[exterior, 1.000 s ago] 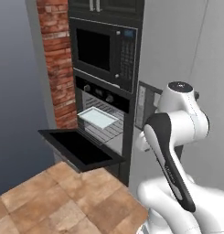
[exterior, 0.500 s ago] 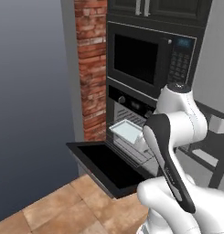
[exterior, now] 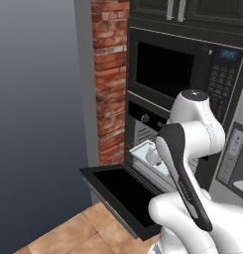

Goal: Take the baked cake out of the oven and place it on the plate for cooling. Then close the oven door.

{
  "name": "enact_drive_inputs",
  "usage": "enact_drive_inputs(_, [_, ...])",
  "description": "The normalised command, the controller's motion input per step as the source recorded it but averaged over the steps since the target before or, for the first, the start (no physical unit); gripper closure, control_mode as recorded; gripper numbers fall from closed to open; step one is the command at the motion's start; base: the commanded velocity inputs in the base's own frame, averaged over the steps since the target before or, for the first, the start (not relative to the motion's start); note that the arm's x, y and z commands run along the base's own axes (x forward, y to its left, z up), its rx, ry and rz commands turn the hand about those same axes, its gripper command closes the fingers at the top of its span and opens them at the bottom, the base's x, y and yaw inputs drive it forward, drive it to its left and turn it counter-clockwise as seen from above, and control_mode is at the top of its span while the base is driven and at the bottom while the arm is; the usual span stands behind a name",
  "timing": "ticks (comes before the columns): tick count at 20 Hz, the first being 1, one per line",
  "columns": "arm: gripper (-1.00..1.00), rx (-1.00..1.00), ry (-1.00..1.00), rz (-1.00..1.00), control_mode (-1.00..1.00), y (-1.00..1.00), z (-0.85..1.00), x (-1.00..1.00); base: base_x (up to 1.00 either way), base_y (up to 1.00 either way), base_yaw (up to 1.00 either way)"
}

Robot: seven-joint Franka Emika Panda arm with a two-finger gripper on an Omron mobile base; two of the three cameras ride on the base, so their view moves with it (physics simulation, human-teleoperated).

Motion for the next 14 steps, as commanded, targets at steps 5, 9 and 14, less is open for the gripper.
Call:
enact_drive_inputs(5, [-1.00,-0.07,0.00,-0.01,-1.00,-0.03,-0.47,0.65,0.00,0.00,0.00])
enact_drive_inputs(9, [-1.00,-0.18,0.00,-0.04,-1.00,-0.01,-0.79,0.91,0.00,0.00,0.00])
enact_drive_inputs(14, [-1.00,-0.21,0.00,-0.04,-1.00,0.00,-0.84,0.73,0.00,0.00,0.00])
